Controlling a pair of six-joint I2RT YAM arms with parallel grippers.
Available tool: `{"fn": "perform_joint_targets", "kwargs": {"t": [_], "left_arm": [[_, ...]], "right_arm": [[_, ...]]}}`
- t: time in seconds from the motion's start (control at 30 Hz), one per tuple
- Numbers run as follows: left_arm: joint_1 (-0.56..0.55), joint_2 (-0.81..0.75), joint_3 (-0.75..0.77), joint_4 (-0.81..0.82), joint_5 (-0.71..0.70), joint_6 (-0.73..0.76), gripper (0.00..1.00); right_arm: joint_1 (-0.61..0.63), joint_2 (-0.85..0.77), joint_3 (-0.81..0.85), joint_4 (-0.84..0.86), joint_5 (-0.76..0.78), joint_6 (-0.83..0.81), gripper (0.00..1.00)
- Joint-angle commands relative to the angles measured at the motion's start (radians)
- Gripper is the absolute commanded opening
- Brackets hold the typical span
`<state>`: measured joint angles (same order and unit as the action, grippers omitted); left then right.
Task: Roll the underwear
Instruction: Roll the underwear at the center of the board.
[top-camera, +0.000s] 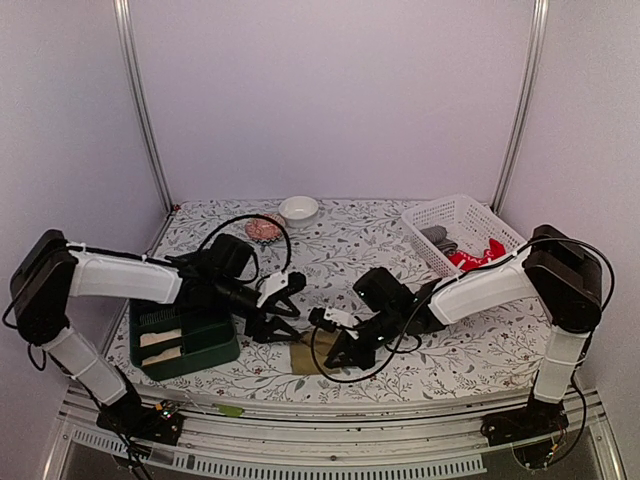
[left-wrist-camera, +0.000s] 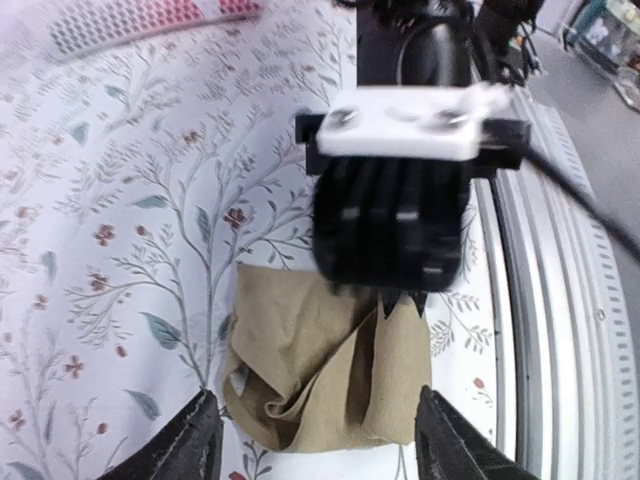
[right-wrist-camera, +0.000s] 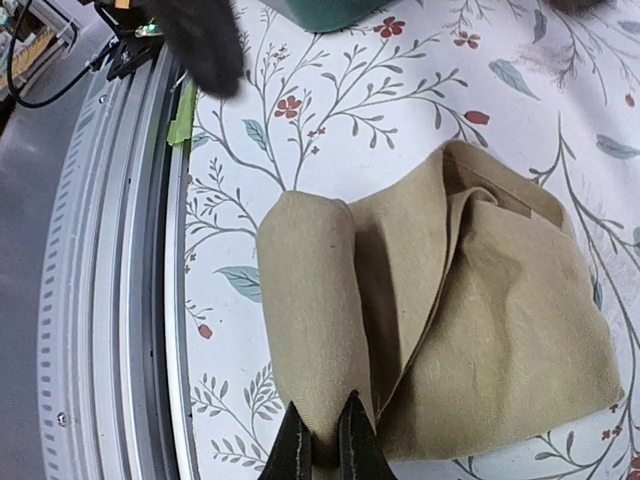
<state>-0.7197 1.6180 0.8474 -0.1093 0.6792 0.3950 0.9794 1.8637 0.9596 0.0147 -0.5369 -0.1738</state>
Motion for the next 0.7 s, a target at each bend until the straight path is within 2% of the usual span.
{"fn": "perform_joint_targets", "kwargs": {"t": [0.0,0.13,0.27,0.5,0.67], "left_arm": [[-0.009,-0.208,-0.201,0.342,-0.198,-0.075,0.67],[-0.074,-0.318,-0.308,0.364,-0.296,-0.018,0.67],[-0.184,-0.326,-0.331,0.311,-0.359,0.065,0.66],[-0.303,-0.189,-0.283,0.305,-0.453,0.116,0.62],[-0.325,-0.074,-0.227,0.31,-0.483,0.137,0.57]], "right_arm": [[-0.06,0.062,0.064,-0.11,-0.175,0.121,0.0],[-0.103,0.139,0.116,-0.156,-0.29,0.168,0.0],[-0.135,0.208,0.156,-0.184,-0.373,0.227,0.0],[-0.155,0.317,0.241,-0.311,-0.418,0.237,0.0],[-0.159,0.352,0.29,-0.339,-0.432,0.251,0.0]]}}
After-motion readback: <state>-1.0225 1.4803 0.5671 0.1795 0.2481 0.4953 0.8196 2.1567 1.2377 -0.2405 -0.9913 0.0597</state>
